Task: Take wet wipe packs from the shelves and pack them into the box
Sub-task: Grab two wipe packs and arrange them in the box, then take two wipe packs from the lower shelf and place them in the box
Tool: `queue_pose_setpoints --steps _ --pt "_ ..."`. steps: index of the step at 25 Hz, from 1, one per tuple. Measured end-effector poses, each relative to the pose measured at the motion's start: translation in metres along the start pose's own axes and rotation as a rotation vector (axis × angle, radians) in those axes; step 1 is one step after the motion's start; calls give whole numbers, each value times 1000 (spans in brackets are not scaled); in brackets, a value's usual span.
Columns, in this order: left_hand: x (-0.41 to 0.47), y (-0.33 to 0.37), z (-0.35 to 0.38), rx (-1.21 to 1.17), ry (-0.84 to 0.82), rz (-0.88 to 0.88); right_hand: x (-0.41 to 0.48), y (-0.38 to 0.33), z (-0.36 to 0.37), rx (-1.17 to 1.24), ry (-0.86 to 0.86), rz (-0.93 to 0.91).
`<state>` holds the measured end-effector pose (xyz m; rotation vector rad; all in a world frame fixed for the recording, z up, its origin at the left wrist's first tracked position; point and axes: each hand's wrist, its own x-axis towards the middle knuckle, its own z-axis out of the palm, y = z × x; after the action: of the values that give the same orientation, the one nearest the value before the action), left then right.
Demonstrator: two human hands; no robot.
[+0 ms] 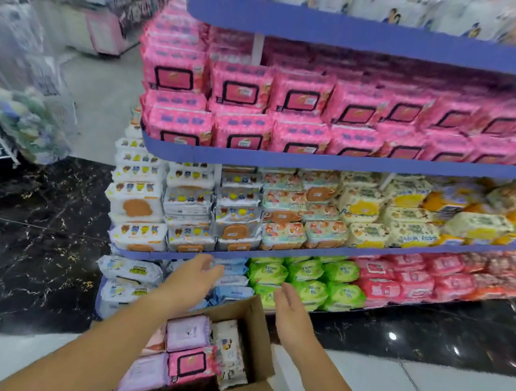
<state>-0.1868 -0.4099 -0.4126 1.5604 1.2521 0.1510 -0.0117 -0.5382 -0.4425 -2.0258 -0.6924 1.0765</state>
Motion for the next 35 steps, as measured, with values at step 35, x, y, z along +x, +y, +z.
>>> queue_pose_setpoints --steps 35 --pt "217 603 571 101 -234 524 172 74 -802 116 543 -80"
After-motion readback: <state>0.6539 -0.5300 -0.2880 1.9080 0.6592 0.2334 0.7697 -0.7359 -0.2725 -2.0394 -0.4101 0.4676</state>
